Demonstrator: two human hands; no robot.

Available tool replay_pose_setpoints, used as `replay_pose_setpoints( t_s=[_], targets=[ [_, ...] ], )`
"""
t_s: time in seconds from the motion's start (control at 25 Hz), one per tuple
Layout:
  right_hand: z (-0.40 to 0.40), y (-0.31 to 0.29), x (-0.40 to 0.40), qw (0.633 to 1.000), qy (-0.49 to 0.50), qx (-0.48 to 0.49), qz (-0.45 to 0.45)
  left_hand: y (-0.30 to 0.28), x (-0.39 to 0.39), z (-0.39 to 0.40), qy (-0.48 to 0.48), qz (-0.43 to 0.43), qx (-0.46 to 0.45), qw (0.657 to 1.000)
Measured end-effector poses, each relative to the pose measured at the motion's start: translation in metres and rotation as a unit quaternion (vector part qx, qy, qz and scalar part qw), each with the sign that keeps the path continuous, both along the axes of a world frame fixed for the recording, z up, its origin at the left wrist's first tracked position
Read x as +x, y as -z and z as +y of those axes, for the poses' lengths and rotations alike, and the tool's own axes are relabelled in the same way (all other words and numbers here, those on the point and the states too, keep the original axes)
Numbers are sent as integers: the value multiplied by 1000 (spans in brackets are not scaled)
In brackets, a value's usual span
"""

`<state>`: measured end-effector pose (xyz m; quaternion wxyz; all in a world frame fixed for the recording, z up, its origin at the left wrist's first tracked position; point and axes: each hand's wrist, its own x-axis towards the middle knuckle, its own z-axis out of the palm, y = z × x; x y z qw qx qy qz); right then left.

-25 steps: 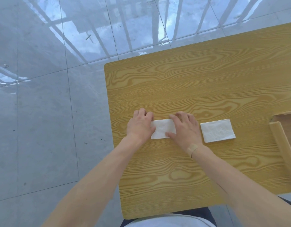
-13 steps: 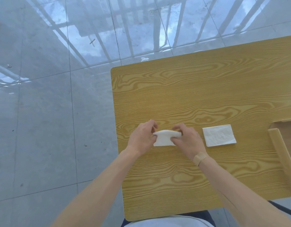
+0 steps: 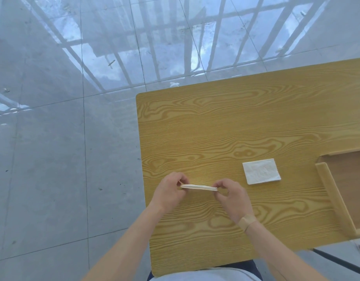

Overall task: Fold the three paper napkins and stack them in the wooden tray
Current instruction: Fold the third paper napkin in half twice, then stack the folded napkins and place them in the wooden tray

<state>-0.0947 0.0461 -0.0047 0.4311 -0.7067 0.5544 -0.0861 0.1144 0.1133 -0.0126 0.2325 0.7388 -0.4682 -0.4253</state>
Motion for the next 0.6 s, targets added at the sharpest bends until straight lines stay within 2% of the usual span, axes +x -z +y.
replay_pose_setpoints(
  t_s=[0.12, 0.32, 0.48, 0.6],
  targets=[
    [-3, -2, -5, 999, 31, 42, -6, -2, -3, 0, -24, 9, 23, 999],
    [-14, -12, -28, 987, 73, 131, -55, -17, -23, 3, -66, 75, 38, 994],
    [-32, -25, -67, 981, 93, 150, -86, -28, -63, -8, -129, 164, 49, 977],
    [-47, -33, -102, 978, 106, 147, -99, -33, -102, -18, -162, 200, 55, 965]
  ],
)
